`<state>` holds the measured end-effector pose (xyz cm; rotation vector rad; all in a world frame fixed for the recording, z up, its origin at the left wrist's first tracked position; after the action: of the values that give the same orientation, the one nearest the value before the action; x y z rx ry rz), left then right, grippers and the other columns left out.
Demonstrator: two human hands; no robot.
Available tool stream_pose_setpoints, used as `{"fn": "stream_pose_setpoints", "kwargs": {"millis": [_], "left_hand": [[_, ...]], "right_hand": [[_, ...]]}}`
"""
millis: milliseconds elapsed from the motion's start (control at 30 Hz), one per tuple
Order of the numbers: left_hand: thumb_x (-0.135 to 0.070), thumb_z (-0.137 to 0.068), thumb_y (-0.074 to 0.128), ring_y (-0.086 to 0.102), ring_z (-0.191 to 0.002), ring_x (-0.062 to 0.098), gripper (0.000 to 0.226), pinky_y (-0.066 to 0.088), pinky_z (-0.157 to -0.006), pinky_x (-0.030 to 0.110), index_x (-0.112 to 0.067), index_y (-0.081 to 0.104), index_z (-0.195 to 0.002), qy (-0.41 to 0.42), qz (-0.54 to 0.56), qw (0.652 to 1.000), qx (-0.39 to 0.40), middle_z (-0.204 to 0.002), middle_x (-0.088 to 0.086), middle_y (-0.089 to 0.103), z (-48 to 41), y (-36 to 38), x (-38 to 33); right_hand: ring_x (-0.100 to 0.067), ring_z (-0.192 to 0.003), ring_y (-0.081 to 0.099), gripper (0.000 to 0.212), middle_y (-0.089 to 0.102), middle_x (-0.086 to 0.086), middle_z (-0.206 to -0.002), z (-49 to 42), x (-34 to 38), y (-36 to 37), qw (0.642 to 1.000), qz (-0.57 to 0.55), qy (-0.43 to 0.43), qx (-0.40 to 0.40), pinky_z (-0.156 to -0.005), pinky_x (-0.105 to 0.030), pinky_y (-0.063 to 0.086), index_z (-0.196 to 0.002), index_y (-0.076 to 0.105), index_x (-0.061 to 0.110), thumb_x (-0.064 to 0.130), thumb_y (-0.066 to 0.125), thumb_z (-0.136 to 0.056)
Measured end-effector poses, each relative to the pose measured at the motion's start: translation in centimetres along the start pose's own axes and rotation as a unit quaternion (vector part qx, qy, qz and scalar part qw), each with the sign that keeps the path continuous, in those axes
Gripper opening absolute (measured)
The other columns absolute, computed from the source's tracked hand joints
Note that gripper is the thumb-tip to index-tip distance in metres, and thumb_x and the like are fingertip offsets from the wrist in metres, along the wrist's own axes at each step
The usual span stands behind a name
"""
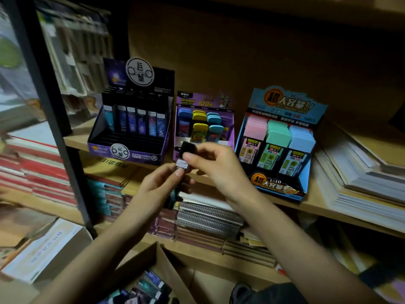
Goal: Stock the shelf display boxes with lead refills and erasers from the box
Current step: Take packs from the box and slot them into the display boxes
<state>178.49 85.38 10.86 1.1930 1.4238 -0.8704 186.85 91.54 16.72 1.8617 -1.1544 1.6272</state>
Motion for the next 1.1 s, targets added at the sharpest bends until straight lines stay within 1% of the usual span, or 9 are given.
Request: {"fn": "stream_pose_setpoints", "kwargs": {"millis": [100, 200, 367, 500, 633, 733, 867, 1000, 1100], "left_hand": [[-0.034, -0.083, 0.053, 0.062, -0.096, 0.003, 0.032, 0.051, -0.081, 0.017, -0.017, 0.058, -0.11, 0.062, -0.171, 0.983, -0.035, -0.106, 0.0, 0.064, -0.8, -2.8, -2.2], [-0.031, -0.087, 0.059, 0.049, -0.117, 0.014, 0.046, 0.042, -0.098, 0.029, -0.014, 0.05, -0.128, 0.105, -0.426, 0.89, -0.123, -0.129, 0.003, 0.05, -1.5, -7.2, -3.8], [-0.026, -0.087, 0.063, 0.039, -0.13, 0.029, 0.063, 0.033, -0.106, 0.037, -0.003, 0.039, -0.14, 0.113, -0.539, 0.811, -0.198, -0.144, 0.016, 0.038, -2.0, -14.4, -3.2], [-0.032, -0.086, 0.062, 0.042, -0.127, 0.029, 0.071, 0.036, -0.101, 0.036, -0.005, 0.032, -0.144, 0.053, -0.457, 0.851, -0.252, -0.141, 0.019, 0.042, -2.3, -19.8, -1.5], [-0.034, -0.085, 0.063, 0.048, -0.117, 0.013, 0.069, 0.039, -0.092, 0.027, -0.012, 0.034, -0.143, 0.057, -0.393, 0.886, -0.238, -0.134, 0.005, 0.051, -3.0, -20.6, -0.2], [-0.037, -0.08, 0.065, 0.051, -0.096, -0.007, 0.068, 0.041, -0.08, 0.013, -0.017, 0.036, -0.139, 0.069, -0.342, 0.908, -0.231, -0.115, -0.013, 0.05, -3.3, -20.3, 0.1], [-0.042, -0.073, 0.068, 0.057, -0.096, 0.001, 0.069, 0.048, -0.084, 0.026, -0.018, 0.041, -0.132, 0.069, -0.299, 0.92, -0.246, -0.11, -0.016, 0.05, -3.4, -20.8, 0.5], [-0.032, -0.079, 0.071, 0.051, -0.088, -0.011, 0.064, 0.041, -0.074, 0.009, -0.018, 0.039, -0.133, 0.08, -0.307, 0.914, -0.252, -0.107, -0.02, 0.046, -3.4, -20.7, 0.5], [-0.029, -0.081, 0.069, 0.055, -0.097, 0.003, 0.067, 0.046, -0.083, 0.022, -0.019, 0.035, -0.137, 0.067, -0.293, 0.926, -0.229, -0.114, -0.015, 0.048, -3.4, -20.7, 0.7]], "right_hand": [[-0.005, -0.068, 0.06, 0.007, 0.063, 0.004, -0.076, -2.1, 1.9, -1.7, 0.998, 0.028, -0.028, -0.054, -0.057, -0.018, 0.05, -0.083, 0.065, 0.018, 0.013, 0.064, -0.087], [-0.01, -0.071, 0.061, 0.006, 0.064, -0.002, -0.081, -5.0, 4.1, -2.6, 0.993, 0.004, -0.058, -0.099, -0.059, -0.021, 0.052, -0.084, 0.064, 0.016, 0.01, 0.063, -0.087], [-0.018, -0.072, 0.062, 0.011, 0.063, -0.01, -0.084, -11.7, 5.9, 2.5, 0.991, 0.033, -0.094, -0.085, -0.063, -0.032, 0.054, -0.085, 0.057, 0.011, 0.003, 0.064, -0.086], [-0.024, -0.083, 0.062, 0.01, 0.061, -0.004, -0.081, -16.1, 5.5, 8.0, 0.976, 0.162, -0.128, -0.07, -0.079, -0.042, 0.053, -0.09, 0.063, 0.01, 0.011, 0.069, -0.083], [-0.012, -0.082, 0.055, 0.016, 0.059, 0.003, -0.082, -17.9, 4.8, 10.8, 0.96, 0.221, -0.16, -0.067, -0.067, -0.016, 0.037, -0.097, 0.067, 0.01, 0.016, 0.07, -0.082], [-0.009, -0.082, 0.053, 0.02, 0.059, 0.004, -0.084, -18.3, 4.4, 11.6, 0.957, 0.233, -0.165, -0.059, -0.066, -0.014, 0.034, -0.099, 0.068, 0.009, 0.017, 0.071, -0.081], [-0.015, -0.082, 0.059, 0.021, 0.062, 0.001, -0.083, -18.8, 3.9, 12.5, 0.956, 0.245, -0.156, -0.029, -0.069, -0.017, 0.044, -0.099, 0.069, 0.011, 0.017, 0.073, -0.08], [-0.032, -0.083, 0.067, 0.016, 0.066, -0.01, -0.08, -19.4, 2.3, 12.2, 0.969, 0.218, -0.11, -0.041, -0.077, -0.043, 0.054, -0.095, 0.068, 0.006, 0.011, 0.072, -0.08], [-0.031, -0.084, 0.068, 0.021, 0.068, -0.016, -0.088, -20.0, 0.8, 12.2, 0.973, 0.217, -0.061, -0.052, -0.078, -0.044, 0.056, -0.097, 0.067, -0.001, 0.012, 0.072, -0.081]]}}
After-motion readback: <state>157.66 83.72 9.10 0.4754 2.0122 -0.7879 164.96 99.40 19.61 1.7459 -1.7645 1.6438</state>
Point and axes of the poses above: each hand's wrist, its own z-axis away from the middle knuckle, its own y-axis out of the palm, x = y × z, the point moved 10 cm from there along -z, towards the middle knuckle
